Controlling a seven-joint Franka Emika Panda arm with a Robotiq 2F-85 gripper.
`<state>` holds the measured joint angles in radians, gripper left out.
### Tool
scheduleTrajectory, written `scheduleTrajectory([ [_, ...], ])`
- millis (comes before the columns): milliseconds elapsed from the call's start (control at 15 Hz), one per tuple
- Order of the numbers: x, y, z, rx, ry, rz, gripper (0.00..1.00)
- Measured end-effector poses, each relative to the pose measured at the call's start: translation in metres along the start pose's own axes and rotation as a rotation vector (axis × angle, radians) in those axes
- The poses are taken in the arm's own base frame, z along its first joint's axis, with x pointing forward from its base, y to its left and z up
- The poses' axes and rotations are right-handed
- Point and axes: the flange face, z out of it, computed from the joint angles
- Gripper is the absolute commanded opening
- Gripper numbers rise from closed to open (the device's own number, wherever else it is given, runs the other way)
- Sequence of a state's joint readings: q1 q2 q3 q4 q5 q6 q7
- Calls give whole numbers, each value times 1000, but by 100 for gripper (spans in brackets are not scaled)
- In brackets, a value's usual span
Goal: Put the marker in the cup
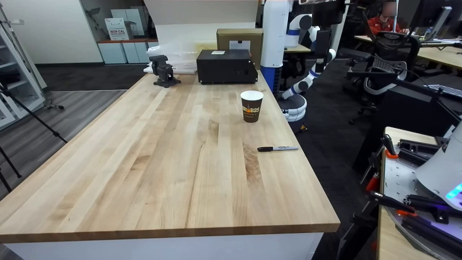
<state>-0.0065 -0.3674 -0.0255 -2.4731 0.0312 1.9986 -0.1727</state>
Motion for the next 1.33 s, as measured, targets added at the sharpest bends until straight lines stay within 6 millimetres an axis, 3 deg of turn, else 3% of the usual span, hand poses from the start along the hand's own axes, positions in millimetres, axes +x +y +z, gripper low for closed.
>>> scheduleTrajectory([
  [333, 18, -39, 32, 114, -22, -238, 100],
  [867, 47, -53, 91, 82, -35, -381, 100],
  [1333, 66, -88, 133, 21, -9, -470, 100],
])
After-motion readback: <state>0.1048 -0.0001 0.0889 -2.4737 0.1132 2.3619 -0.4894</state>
